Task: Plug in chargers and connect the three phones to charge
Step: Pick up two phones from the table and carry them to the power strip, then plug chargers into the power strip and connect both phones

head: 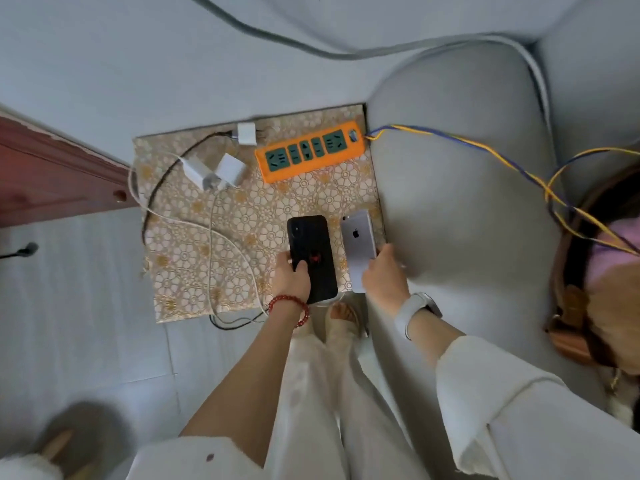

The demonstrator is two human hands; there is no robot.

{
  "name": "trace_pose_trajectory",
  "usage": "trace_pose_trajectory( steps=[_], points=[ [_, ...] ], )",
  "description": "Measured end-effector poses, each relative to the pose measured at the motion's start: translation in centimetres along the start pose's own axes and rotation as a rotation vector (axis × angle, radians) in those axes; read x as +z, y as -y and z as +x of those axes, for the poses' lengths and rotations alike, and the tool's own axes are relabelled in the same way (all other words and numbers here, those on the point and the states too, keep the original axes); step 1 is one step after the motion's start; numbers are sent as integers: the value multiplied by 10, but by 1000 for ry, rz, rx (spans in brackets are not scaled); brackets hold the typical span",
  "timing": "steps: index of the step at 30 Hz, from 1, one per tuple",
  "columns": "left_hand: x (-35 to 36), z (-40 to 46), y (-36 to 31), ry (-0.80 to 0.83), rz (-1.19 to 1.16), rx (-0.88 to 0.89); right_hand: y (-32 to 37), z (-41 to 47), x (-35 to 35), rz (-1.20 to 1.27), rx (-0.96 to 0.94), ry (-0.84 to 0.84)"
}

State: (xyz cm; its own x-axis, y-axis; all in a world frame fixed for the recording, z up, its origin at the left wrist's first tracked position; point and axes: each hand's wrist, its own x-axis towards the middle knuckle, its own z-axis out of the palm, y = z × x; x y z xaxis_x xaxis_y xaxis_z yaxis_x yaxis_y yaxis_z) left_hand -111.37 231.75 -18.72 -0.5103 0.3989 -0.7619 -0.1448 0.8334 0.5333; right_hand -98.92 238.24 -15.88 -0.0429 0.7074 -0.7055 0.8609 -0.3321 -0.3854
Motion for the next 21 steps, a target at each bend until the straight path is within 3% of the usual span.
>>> trace_pose_trajectory(
  steps=[6, 11, 14, 17, 21],
  points=[
    [7, 0, 4, -139, 230, 135, -1, -2, 3, -161, -36, -101],
    [6, -6, -1, -129, 494, 80, 6, -4, 5, -206, -120, -72],
    [-9, -2, -7, -217, 494, 141, 16, -4, 8, -186, -201, -48],
    [-42, 17, -18, -405, 460, 187, 32, 0, 13, -177, -260, -30],
    [-88, 61, -29, -492, 453, 114, 49, 8, 25, -151, -330, -9]
  ],
)
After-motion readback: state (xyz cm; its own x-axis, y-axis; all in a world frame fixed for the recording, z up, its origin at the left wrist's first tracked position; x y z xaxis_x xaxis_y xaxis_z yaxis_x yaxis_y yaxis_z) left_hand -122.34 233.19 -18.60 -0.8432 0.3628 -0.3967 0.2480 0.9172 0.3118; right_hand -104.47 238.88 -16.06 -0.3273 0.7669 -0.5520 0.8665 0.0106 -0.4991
